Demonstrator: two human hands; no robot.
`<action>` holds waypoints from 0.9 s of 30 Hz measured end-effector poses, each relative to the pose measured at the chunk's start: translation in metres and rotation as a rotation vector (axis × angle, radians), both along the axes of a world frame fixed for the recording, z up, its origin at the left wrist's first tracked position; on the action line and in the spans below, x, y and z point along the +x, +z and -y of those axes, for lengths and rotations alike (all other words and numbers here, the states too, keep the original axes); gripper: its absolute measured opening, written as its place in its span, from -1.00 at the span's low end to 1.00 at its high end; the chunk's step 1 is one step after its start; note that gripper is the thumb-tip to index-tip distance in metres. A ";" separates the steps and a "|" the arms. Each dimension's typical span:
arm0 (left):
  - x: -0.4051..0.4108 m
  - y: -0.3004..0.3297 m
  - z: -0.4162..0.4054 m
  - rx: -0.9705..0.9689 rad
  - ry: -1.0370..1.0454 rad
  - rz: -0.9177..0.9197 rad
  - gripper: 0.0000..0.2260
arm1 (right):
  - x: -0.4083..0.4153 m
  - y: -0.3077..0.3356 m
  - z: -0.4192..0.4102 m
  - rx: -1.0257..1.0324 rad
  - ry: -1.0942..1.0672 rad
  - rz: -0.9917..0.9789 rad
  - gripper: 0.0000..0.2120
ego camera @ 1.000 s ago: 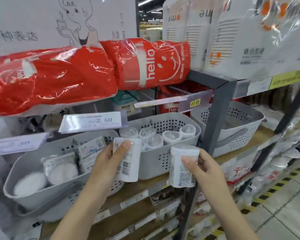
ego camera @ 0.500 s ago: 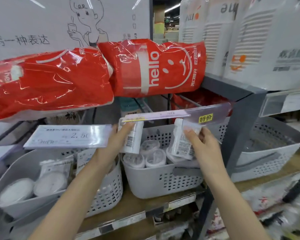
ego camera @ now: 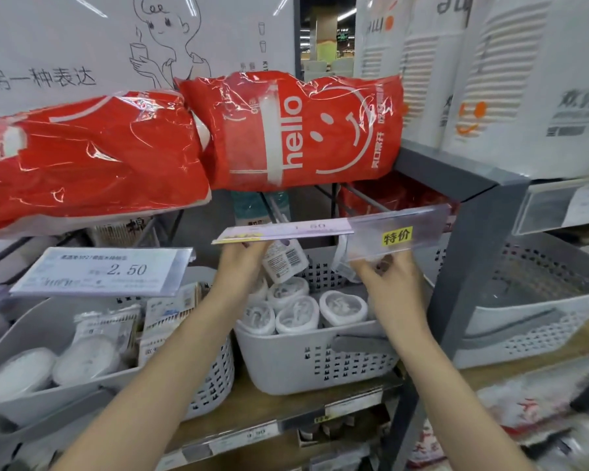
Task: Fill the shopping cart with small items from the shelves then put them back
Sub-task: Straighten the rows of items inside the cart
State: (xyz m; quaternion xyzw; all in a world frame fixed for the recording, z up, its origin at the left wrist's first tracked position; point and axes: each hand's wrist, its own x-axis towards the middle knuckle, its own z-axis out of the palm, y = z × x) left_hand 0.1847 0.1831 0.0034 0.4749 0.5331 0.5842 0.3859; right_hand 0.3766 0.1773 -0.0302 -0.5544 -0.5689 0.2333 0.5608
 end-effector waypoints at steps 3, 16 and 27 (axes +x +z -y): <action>0.009 0.002 -0.012 -0.035 0.061 -0.016 -0.93 | 0.003 -0.004 -0.009 -0.060 -0.056 0.199 -0.63; 0.015 -0.020 -0.042 -0.046 -0.290 -0.759 -0.59 | 0.007 -0.002 -0.011 -0.142 -0.074 0.821 -0.66; 0.012 -0.019 -0.043 -0.017 -0.491 -1.008 -0.70 | 0.004 -0.001 -0.002 -0.165 -0.171 0.862 -0.71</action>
